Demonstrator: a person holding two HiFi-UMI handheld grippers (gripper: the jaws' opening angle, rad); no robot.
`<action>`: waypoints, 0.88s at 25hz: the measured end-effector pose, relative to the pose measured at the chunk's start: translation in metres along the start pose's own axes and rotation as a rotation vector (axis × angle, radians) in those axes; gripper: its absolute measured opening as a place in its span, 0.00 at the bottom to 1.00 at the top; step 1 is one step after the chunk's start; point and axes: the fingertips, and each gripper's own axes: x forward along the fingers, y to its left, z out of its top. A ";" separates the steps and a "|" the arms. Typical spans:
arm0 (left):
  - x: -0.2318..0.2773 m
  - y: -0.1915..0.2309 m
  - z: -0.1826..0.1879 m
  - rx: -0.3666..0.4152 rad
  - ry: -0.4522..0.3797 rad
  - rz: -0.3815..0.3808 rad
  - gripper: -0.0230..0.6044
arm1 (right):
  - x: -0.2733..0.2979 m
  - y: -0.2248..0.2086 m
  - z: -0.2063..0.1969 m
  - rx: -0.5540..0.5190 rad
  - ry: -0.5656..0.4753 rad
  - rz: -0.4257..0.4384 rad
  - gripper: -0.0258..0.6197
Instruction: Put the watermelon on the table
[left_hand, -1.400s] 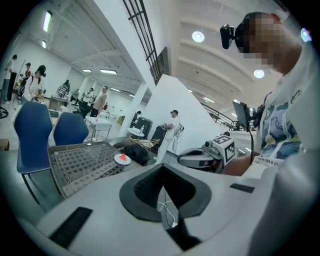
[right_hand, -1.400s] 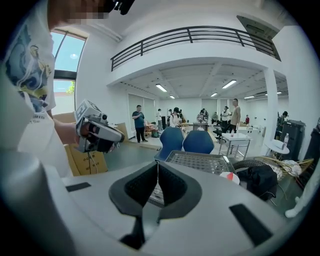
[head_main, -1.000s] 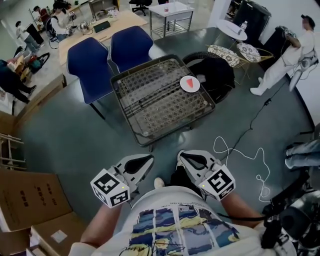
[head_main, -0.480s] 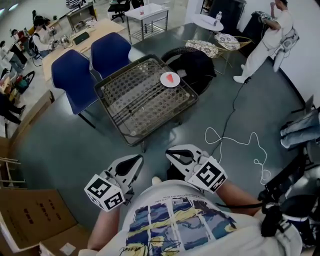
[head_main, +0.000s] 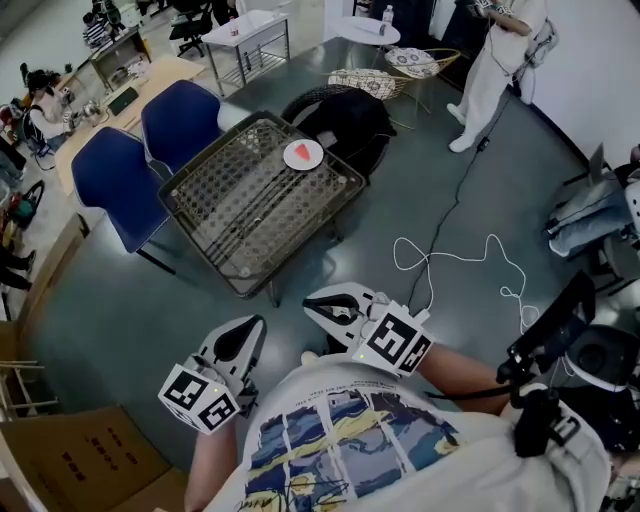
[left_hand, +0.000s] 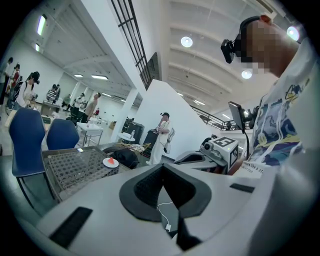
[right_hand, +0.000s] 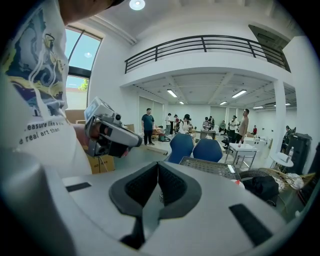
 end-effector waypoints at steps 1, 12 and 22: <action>0.000 0.001 -0.001 -0.002 0.001 0.001 0.05 | 0.000 0.000 -0.001 -0.002 0.001 0.000 0.06; 0.004 0.003 -0.009 -0.010 0.023 0.001 0.05 | 0.001 -0.002 -0.002 0.006 0.005 -0.003 0.06; 0.008 0.010 -0.011 -0.003 0.035 0.001 0.05 | 0.006 -0.006 -0.004 0.009 0.017 -0.004 0.06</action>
